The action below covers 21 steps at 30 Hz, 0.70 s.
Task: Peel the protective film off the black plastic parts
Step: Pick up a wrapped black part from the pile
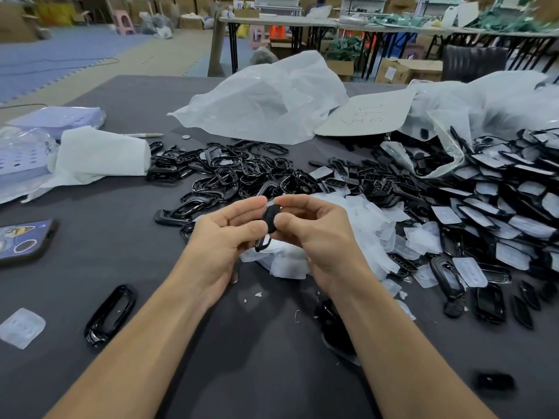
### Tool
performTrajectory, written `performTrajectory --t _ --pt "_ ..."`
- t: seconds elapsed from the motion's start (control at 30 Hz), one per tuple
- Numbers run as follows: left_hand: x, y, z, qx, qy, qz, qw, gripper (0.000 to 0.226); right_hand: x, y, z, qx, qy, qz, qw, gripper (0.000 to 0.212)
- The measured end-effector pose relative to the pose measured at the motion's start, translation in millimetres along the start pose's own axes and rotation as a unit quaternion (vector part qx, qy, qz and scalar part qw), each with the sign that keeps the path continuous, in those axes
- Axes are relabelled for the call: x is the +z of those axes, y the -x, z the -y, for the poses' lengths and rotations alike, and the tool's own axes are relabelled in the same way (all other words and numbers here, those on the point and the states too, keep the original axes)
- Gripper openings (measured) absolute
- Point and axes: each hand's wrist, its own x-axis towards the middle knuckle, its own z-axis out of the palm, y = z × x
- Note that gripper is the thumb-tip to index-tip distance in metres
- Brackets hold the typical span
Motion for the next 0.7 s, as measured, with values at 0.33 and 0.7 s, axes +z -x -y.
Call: performTrajectory --t 0.33,0.7 --pt "-6.0 -2.3 -6.8 -0.044 0.089 0.072 0.992 0.06 -10.2 -5.6 4.7 0.0 -0.025 -0.049 0.999 0.026" --pt "-9.6 -8.2 -4.9 -0.062 0.128 0.078 0.987 0.05 -6.4 -4.1 -0.7 0.005 -0.014 0.028 1.0 0.028"
